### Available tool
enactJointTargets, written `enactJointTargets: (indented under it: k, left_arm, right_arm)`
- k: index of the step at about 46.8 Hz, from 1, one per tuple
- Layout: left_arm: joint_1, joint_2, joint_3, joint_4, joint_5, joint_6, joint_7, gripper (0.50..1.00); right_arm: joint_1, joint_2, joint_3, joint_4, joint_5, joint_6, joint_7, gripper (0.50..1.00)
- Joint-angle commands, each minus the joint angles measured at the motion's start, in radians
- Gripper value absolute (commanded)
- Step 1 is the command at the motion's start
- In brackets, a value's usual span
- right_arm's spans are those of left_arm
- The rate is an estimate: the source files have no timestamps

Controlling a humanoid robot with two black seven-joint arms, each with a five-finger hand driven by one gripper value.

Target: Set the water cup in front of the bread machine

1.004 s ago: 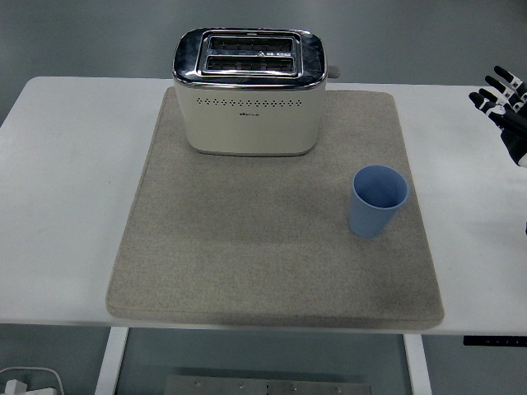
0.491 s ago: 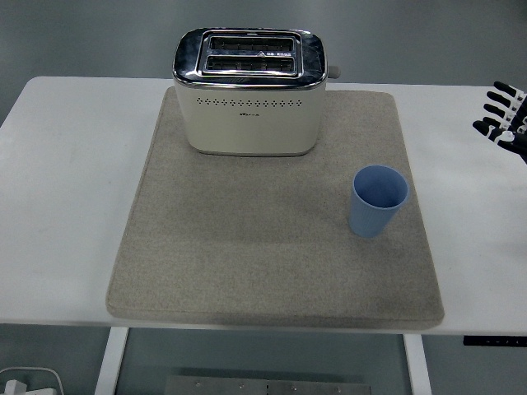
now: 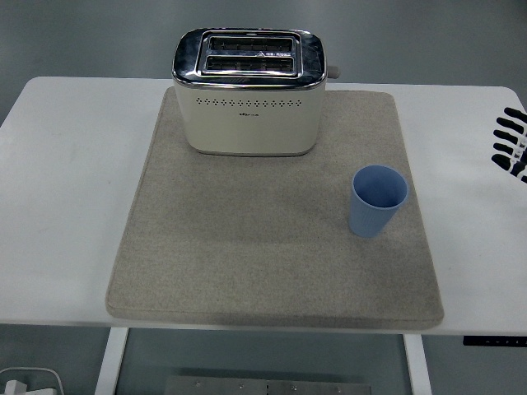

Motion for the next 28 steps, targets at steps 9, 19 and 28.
enactJointTargets:
  k: [9,19,28]
  left_arm:
    - [0.002,0.0,0.0,0.0,0.0,0.0,0.0,0.999]
    - [0.0,0.0,0.0,0.0,0.0,0.0,0.0,0.999]
    - [0.0,0.0,0.0,0.0,0.0,0.0,0.0,0.996]
  right_arm:
    - [-0.11,-0.062,-0.004,0.027,-0.073,0.008,0.127,0.917]
    - [-0.135,-0.05,-0.008,0.055,-0.081,0.002,0.131,0.917]
    - [-0.139,-0.005,0.009,0.067,-0.124,0.0,0.131,0.917]
